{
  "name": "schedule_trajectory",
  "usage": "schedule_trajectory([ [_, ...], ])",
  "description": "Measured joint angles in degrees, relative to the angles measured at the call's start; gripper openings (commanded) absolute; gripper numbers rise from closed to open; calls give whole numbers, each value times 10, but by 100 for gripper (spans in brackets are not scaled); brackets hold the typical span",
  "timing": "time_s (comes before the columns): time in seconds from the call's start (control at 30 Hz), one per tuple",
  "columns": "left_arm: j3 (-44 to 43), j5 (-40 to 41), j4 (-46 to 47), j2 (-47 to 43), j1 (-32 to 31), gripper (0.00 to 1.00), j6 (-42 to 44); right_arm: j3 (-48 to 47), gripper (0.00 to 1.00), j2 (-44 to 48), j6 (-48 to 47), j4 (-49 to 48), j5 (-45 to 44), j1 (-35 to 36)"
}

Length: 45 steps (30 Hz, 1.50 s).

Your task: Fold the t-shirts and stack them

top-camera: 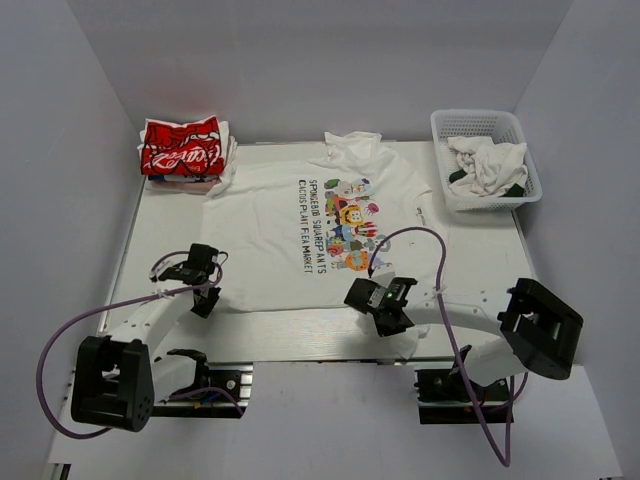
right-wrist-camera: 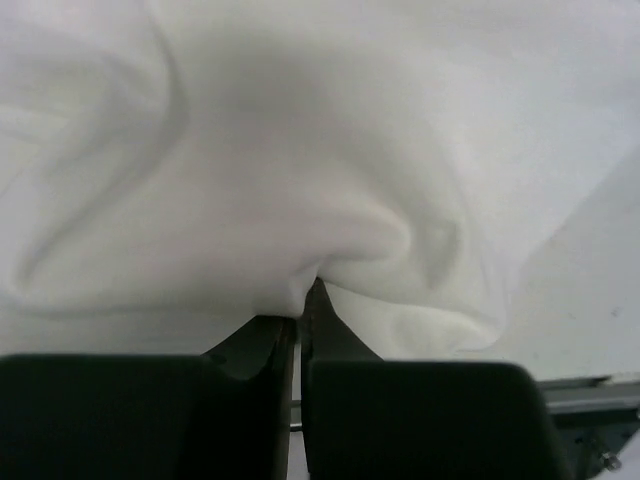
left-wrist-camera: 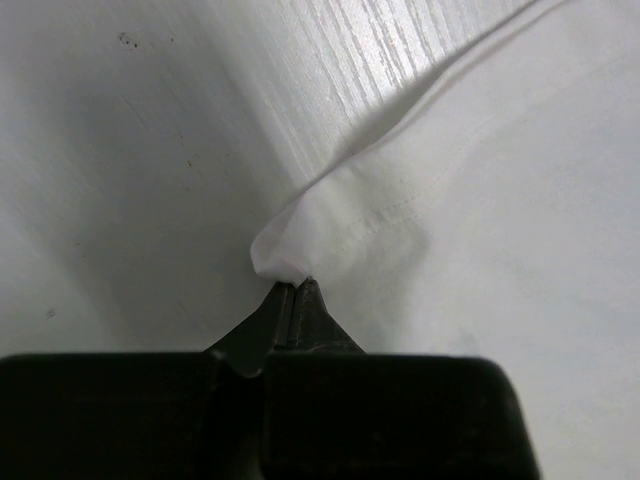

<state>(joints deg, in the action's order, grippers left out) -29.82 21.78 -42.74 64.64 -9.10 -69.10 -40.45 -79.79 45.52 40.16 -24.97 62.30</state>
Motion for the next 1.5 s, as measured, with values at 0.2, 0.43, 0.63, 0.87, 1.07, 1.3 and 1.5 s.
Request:
schedule_trajectory([
  [0.2,-23,-1,-11,-10,0,0,14,-57,0,-24,0,87,-70,-4],
  [0.43,-90,12,-32,-8,2,0,29,-163,0,-17,-76,114,-117,-42],
  [0.63,-163,28,-36,48,17,0,55,-237,0,-17,-169,94,-154,-116],
  [0.87,-234,28,-16,147,53,0,81,-304,0,-84,-287,-14,-167,-195],
  [1.07,-299,24,30,235,72,0,108,-374,2,-190,-412,-121,-125,-256],
  [1.3,-385,16,61,352,90,70,142,-532,68,-377,-554,-181,-73,-311],
  [1.5,-479,-4,60,424,110,100,174,-749,90,-534,-582,-164,-78,-333],
])
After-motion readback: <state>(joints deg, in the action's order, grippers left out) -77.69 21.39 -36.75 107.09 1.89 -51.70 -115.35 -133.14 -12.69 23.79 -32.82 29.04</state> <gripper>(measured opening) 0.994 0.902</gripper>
